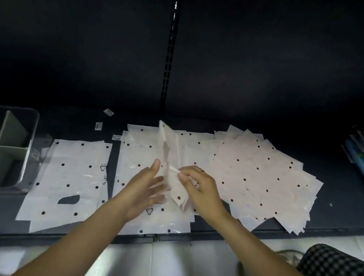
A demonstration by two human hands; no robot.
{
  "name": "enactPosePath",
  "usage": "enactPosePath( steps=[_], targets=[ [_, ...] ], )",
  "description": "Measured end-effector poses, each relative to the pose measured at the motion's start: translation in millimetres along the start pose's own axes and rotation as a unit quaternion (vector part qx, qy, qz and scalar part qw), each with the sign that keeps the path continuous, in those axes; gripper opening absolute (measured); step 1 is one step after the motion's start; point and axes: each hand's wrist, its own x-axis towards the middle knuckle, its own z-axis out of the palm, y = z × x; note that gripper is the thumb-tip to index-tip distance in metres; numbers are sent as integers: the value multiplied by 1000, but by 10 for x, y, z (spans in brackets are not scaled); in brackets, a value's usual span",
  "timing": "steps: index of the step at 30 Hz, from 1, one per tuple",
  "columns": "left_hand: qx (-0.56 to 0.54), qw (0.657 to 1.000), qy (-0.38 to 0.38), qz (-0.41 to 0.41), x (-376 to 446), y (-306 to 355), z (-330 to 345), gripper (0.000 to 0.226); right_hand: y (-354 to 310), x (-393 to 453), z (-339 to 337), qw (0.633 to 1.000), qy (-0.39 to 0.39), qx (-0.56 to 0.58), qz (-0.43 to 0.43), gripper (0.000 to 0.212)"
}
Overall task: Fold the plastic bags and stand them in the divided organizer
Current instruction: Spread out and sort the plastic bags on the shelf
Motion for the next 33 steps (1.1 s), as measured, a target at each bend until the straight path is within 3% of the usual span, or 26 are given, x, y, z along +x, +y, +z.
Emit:
enactPosePath(
  steps=[2, 3, 5, 6, 7, 8, 9, 10, 11, 14, 15, 17, 19, 20, 23, 27, 30, 33],
  targets=[
    [-105, 994, -4, -2, -59, 77, -6, 67, -96, -78, 124, 998, -64, 11, 16, 18],
    [-155, 988, 8, 7, -82, 93, -30, 61, -131, -124, 183, 998, -41, 28, 34, 18],
    [-220, 975, 29, 35, -137, 115, -90, 59, -155, -219, 323, 984, 98, 79, 129, 22],
    [-226, 972, 26, 50, -170, 120, -115, 57, -180, -246, 386, 953, 162, 139, 216, 25],
    [-224, 972, 17, 64, -208, 126, -125, 56, -223, -253, 447, 900, 186, 238, 315, 31],
    [-220, 972, 9, 77, -245, 130, -123, 56, -278, -242, 505, 822, 172, 365, 402, 37],
    [-217, 972, 1, 91, -278, 136, -114, 57, -331, -218, 540, 751, 142, 463, 450, 44],
    [-216, 971, -5, 103, -303, 146, -99, 57, -374, -178, 551, 712, 100, 518, 463, 49],
    [-218, 969, -13, 116, -323, 154, -87, 54, -393, -118, 549, 699, 73, 550, 451, 53],
    [-217, 963, -31, 156, -361, 194, -90, 41, -434, 121, 440, 726, 77, 565, 385, 39],
    [-209, 963, -33, 165, -376, 218, -107, 38, -427, 200, 397, 758, 96, 538, 357, 34],
    [-172, 968, -21, 184, -396, 224, -172, 32, -340, 333, 309, 860, 145, 413, 262, 43],
    [-127, 971, 39, 196, -422, 127, -244, 25, -263, 451, 230, 956, 160, 216, 115, 44],
    [-111, 972, 90, 188, -425, 39, -289, 31, -212, 512, 203, 979, 148, 129, 50, 46],
    [-58, 962, 231, 134, -443, -335, -410, 48, -39, 723, 173, 996, 67, -38, -37, 51],
    [43, 957, 282, 60, -462, -760, -422, 34, 284, 820, 219, 978, -77, -191, -29, 48],
    [135, 948, 287, 32, -494, -836, -332, 33, 406, 757, 227, 984, -59, -168, -6, 42],
    [237, 914, 290, 154, -450, -679, -273, 41, 334, 718, 203, 994, -14, -111, -19, 37]
  ],
)
